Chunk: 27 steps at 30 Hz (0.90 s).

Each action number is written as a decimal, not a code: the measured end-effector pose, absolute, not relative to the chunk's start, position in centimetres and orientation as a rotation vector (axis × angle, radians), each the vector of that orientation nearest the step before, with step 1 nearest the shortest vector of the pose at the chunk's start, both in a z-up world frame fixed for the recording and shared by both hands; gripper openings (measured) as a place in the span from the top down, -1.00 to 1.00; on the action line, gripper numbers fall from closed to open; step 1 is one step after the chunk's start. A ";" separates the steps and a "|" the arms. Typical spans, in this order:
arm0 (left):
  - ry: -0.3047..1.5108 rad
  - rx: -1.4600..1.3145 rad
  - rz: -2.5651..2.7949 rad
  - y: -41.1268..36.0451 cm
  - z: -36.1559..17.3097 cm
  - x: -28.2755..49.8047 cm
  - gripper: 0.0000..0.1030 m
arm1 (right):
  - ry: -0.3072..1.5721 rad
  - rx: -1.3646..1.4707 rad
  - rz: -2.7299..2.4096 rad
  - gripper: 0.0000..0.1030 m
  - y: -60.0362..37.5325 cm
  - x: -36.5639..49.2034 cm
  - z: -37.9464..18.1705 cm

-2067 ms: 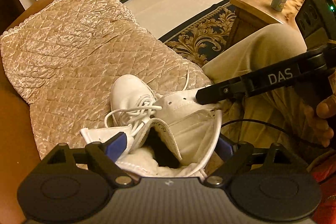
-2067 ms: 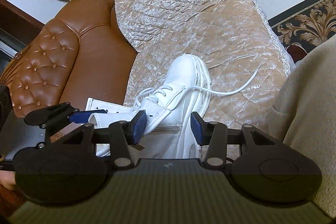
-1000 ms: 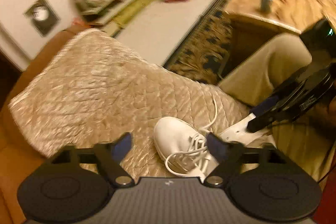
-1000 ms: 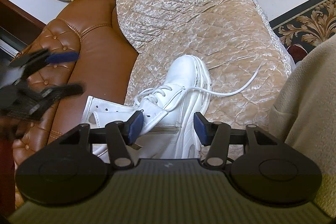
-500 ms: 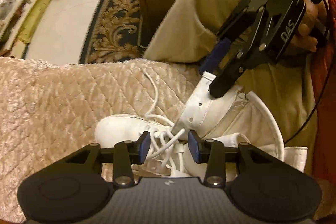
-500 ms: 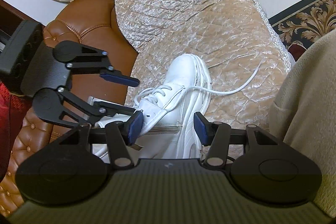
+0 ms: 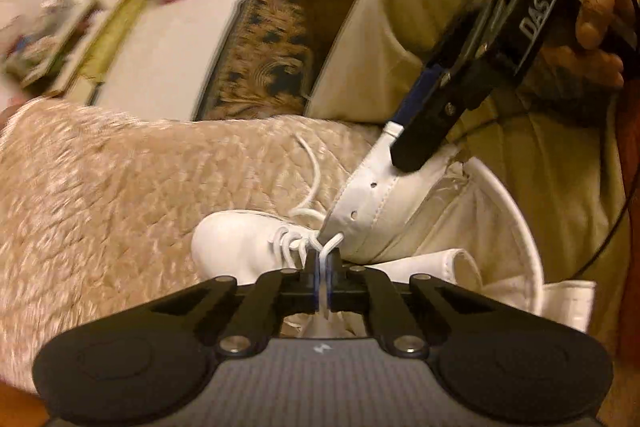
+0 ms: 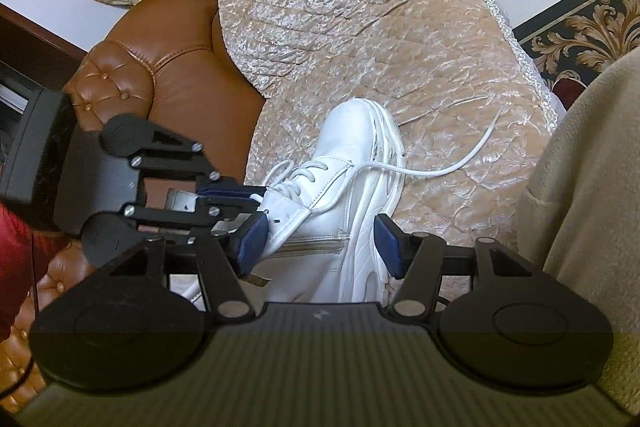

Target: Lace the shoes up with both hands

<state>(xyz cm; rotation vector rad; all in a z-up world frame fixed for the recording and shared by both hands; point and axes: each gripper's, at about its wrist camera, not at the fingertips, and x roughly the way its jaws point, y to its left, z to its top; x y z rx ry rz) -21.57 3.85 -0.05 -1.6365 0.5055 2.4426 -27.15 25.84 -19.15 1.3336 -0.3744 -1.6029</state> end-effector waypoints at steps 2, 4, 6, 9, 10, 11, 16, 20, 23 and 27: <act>0.396 -1.625 2.588 3.4 1.0 -20.5 0.97 | -0.368 1.330 -1.607 -0.27 25.7 -27.1 -19.1; 0.321 -1.604 2.765 2.7 2.1 -19.3 0.97 | -0.360 1.328 -1.612 -0.27 25.7 -27.1 -19.2; 0.194 -1.539 3.023 0.8 4.3 -17.6 0.97 | -0.360 1.331 -1.610 -0.27 25.6 -27.1 -19.2; -0.055 -1.360 3.406 -2.5 8.8 -13.9 0.96 | -0.355 1.331 -1.612 -0.27 25.6 -27.1 -19.1; -0.132 -1.293 3.506 -3.5 10.3 -12.5 0.95 | -0.352 1.332 -1.613 -0.28 25.6 -27.0 -19.1; -0.209 -1.237 3.580 -4.3 11.6 -11.2 0.95 | -0.350 1.333 -1.612 -0.28 25.6 -27.0 -19.1; -0.618 -1.256 3.678 -6.6 11.1 -6.7 0.94 | -0.332 1.334 -1.610 -0.28 25.2 -26.9 -19.1; -0.890 -1.614 3.519 -7.6 7.1 -6.0 0.86 | -0.320 1.330 -1.623 -0.28 25.3 -26.9 -19.1; -0.880 -1.813 3.405 -7.6 5.3 -6.5 0.67 | -0.325 1.335 -1.618 -0.28 25.3 -26.9 -19.1; -0.385 -1.825 3.276 -4.5 6.5 -10.4 -0.28 | -0.327 1.335 -1.618 -0.28 25.3 -26.9 -19.1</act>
